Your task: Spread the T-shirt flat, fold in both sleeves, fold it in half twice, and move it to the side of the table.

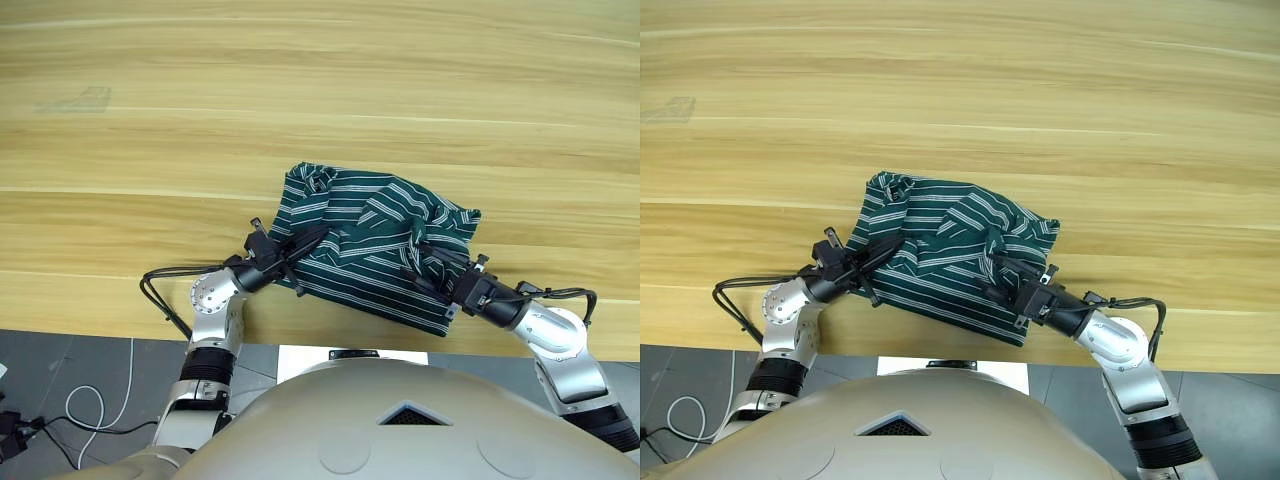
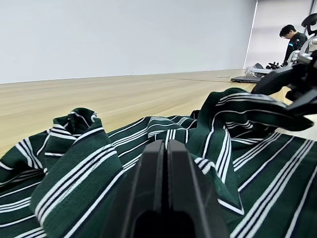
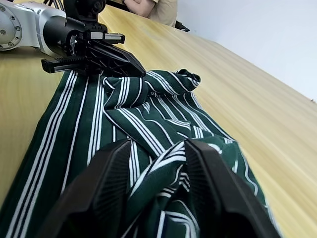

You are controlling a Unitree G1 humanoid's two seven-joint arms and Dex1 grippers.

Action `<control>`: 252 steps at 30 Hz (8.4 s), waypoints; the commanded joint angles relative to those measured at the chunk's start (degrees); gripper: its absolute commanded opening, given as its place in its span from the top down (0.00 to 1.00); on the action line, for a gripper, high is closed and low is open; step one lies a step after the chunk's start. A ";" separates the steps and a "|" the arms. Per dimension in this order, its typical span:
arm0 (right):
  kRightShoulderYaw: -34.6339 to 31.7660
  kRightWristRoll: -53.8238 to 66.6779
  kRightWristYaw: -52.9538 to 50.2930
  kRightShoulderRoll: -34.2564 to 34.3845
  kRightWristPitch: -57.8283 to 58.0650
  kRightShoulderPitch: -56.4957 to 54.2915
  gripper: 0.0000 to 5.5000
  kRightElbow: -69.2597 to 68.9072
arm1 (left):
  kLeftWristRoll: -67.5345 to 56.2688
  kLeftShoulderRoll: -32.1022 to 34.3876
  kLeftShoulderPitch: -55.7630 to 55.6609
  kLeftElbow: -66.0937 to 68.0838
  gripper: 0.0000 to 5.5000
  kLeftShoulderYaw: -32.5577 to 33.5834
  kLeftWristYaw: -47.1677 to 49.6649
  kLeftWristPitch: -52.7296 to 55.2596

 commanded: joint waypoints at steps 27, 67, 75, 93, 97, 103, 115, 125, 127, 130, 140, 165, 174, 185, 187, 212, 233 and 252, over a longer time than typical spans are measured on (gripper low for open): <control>-0.91 6.38 7.07 -0.85 -3.07 5.73 0.64 3.35 | -0.08 -0.40 1.61 -1.59 1.00 0.02 0.60 -0.35; 3.09 -2.07 -0.36 4.98 -5.39 -0.48 0.89 13.22 | -0.14 -0.80 1.75 -1.61 1.00 -0.30 0.33 -0.95; 2.88 2.07 1.39 4.61 -6.27 0.41 1.00 10.46 | -0.07 -1.05 1.71 -0.20 1.00 -0.01 0.33 -1.46; -13.51 7.50 -0.58 3.51 -6.09 -24.27 1.00 19.92 | -0.15 4.49 -12.82 1.64 1.00 9.63 5.18 -3.31; -9.41 6.31 8.76 -0.56 -13.22 -18.60 1.00 22.73 | -2.15 6.08 -12.85 -2.42 1.00 10.01 3.45 -3.23; -9.76 18.13 14.12 -2.98 -14.65 -5.52 1.00 10.24 | -8.35 8.48 9.21 -23.29 1.00 2.82 -3.41 2.29; -6.66 6.23 -7.20 7.81 2.26 -49.19 1.00 47.26 | 3.84 4.19 -32.67 16.49 1.00 1.74 17.75 14.17; -7.68 -16.03 -80.61 7.23 -3.32 -109.28 1.00 81.25 | 15.88 7.54 -94.83 46.66 1.00 9.20 81.41 1.05; -7.54 -14.70 -72.66 8.08 -8.62 -105.87 1.00 80.85 | 9.43 6.16 -91.32 44.80 1.00 12.83 69.34 -2.45; -7.18 -7.20 -43.62 11.73 -10.51 -91.66 1.00 80.05 | 7.47 2.47 -74.49 41.78 1.00 8.19 44.40 2.46; 8.23 0.98 -6.30 -8.30 -19.73 -23.92 1.00 33.33 | 8.82 13.66 -7.75 7.67 1.00 -11.44 8.01 -6.24; -5.34 16.31 13.61 -11.52 -16.61 -8.62 0.82 26.72 | -2.02 14.14 11.92 -4.57 0.82 -0.46 2.15 -2.96; -7.44 17.12 19.65 -8.17 -14.32 -13.19 0.55 32.47 | -7.40 12.34 13.39 -4.94 0.58 3.07 -1.85 -1.49; -15.81 25.29 22.61 -3.59 -6.22 -24.63 0.48 36.31 | -18.37 8.34 2.33 -6.56 0.32 13.15 0.42 10.53; -13.64 21.99 22.37 -1.71 -5.72 -26.86 0.48 37.27 | -12.32 7.93 -1.42 -4.69 0.32 11.87 4.37 10.08; -3.40 8.07 23.75 6.09 -6.81 -29.93 0.48 37.60 | 23.66 2.58 -29.91 25.41 0.32 -8.24 14.57 6.20; -0.26 6.59 28.56 -6.49 -3.84 -8.98 0.48 16.82 | 24.53 0.25 -37.17 37.84 0.32 -7.40 17.81 3.36; 0.40 13.97 21.75 8.07 -0.52 -28.70 0.48 19.39 | 23.34 0.02 -40.79 44.13 0.32 -6.04 14.93 -1.59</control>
